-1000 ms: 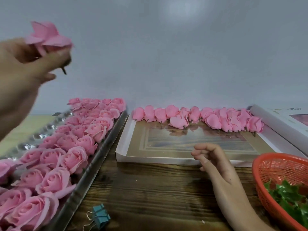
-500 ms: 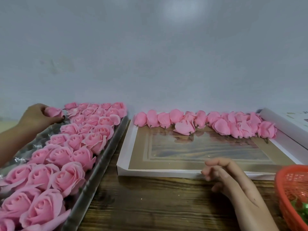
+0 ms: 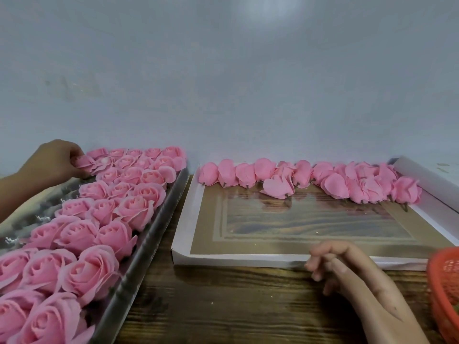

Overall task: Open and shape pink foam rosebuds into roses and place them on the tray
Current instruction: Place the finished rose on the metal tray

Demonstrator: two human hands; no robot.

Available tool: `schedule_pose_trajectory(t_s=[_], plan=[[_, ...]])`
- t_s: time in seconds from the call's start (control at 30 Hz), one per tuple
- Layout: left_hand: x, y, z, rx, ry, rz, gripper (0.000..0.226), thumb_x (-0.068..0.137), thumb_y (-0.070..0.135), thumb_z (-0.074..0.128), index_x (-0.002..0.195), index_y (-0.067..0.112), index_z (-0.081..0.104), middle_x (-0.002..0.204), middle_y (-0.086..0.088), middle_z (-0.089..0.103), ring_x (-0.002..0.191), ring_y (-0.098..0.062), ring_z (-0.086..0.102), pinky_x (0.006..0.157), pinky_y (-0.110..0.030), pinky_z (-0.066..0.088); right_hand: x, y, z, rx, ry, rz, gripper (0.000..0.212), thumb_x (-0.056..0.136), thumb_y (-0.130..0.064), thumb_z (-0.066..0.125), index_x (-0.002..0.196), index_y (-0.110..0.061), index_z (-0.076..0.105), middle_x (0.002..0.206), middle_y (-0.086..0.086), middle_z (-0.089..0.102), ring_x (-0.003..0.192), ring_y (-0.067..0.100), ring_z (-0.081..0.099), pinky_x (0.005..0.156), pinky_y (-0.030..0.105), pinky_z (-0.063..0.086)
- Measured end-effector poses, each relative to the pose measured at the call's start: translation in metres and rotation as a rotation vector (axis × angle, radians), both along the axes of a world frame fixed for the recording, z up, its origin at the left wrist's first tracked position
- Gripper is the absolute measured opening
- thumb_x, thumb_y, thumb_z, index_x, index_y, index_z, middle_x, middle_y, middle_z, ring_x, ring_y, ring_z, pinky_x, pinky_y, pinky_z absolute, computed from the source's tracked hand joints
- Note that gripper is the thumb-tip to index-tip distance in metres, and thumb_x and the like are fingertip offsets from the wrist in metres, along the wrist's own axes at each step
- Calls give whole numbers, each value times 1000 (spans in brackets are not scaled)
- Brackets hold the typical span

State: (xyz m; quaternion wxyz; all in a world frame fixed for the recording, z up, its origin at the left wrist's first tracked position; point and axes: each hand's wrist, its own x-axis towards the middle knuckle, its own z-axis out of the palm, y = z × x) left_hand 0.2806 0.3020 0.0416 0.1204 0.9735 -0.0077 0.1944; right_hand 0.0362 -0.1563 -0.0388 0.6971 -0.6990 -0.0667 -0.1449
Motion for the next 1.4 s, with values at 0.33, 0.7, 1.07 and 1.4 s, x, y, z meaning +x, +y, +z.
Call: schedule_pose_trajectory(t_s=[0.33, 0.7, 1.07, 1.4], plan=[[4, 3, 12, -91, 170, -44, 17, 62, 1, 84, 65, -2, 67, 59, -20, 65, 59, -35, 63, 66, -42, 50, -4, 6, 10, -30, -19, 11, 16, 89, -17, 62, 90, -29, 72, 81, 9, 69, 67, 12, 59, 57, 19, 45], [9, 0, 5, 26, 181, -23, 22, 64, 0, 82, 73, -12, 66, 70, -29, 65, 66, -40, 62, 73, -48, 47, -9, 7, 12, -45, -54, 17, 24, 81, -14, 48, 89, -2, 67, 78, 13, 68, 65, 13, 58, 58, 18, 45], [-2, -1, -6, 24, 171, -67, 7, 87, 1, 60, 83, -2, 55, 90, -29, 66, 81, -37, 61, 77, -41, 44, -9, 9, 14, -13, -31, 32, 21, 87, -10, 46, 89, -5, 66, 79, 12, 69, 64, 10, 57, 59, 16, 44], [-86, -125, 53, -69, -184, -316, 49, 87, -5, 46, 135, 7, 40, 134, -17, 43, 119, -30, 47, 100, -40, 37, -14, 12, 16, 4, -30, 53, 26, 95, 13, 42, 90, -2, 63, 74, 5, 67, 64, 7, 54, 63, 12, 42]])
